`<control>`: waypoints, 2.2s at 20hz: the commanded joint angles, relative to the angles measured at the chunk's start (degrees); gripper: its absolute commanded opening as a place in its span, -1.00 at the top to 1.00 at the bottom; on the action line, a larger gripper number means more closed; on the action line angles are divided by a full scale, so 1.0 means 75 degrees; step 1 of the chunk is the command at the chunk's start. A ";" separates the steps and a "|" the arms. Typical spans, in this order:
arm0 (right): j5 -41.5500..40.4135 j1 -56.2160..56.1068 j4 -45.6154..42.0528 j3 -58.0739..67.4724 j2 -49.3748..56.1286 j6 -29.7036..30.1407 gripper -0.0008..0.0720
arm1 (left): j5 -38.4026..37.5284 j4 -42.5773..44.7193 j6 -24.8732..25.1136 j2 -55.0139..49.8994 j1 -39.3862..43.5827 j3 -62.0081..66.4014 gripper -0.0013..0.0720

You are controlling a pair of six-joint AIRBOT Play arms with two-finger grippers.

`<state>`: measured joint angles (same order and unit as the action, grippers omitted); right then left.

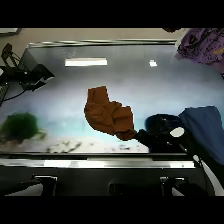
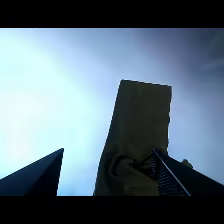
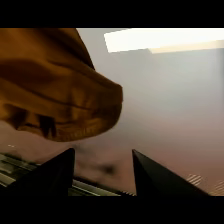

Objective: Fold the clothes and pants, and hang the long-sleeved shirts on hangers.

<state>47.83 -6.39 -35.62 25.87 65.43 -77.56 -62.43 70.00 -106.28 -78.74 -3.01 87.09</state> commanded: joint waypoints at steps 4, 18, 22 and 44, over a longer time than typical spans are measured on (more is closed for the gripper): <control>-0.1422 -0.0373 0.0761 -0.0061 0.0437 0.0175 -0.23 | -0.0055 0.0032 0.0003 -0.0122 -0.0055 0.0009 -0.78; -0.1352 -0.0373 0.0574 0.0064 0.0472 -0.0087 0.89 | 0.0539 -0.2343 0.2008 -0.2952 0.0099 0.0012 -0.78; -0.1239 -0.0373 0.0574 0.0067 0.0472 -0.0163 0.89 | 0.0895 -0.2763 0.2678 -0.3576 0.0393 0.0017 -0.78; -0.0597 -0.0358 -0.2057 0.1990 -0.0551 -0.1437 0.89 | 0.1326 -0.2430 0.2576 -0.3596 0.0845 0.1679 0.93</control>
<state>41.23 -9.10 -39.07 33.10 63.79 -82.70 -51.44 43.77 -83.64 -109.62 4.58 93.76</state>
